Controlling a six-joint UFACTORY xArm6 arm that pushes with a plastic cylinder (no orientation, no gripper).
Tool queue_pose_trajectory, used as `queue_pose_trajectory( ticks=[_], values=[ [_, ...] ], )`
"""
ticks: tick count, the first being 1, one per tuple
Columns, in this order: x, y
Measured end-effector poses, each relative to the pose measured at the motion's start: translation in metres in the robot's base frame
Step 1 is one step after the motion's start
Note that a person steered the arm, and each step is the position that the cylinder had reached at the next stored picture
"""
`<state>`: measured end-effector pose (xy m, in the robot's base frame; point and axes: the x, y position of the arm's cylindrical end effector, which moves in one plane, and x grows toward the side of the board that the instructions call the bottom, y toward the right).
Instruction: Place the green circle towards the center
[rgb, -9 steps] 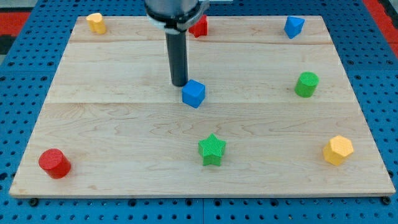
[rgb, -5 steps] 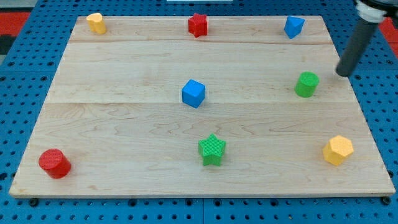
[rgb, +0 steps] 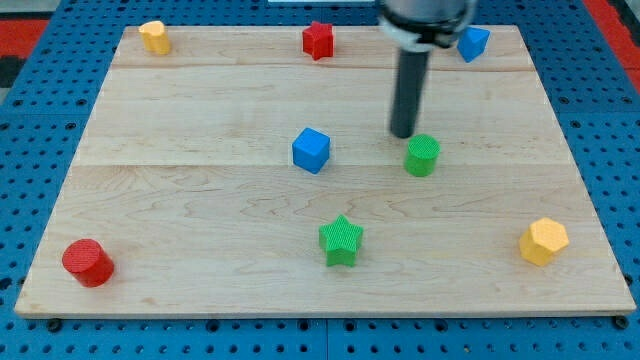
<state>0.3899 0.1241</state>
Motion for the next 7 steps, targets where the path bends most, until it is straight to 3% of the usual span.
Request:
queue_pose_trajectory(
  ticks=[1,2,5,6,7],
  values=[
    [0.008,0.061],
    [0.031,0.067],
    [0.036,-0.064],
    [0.035,0.010],
    [0.044,0.125]
  ],
)
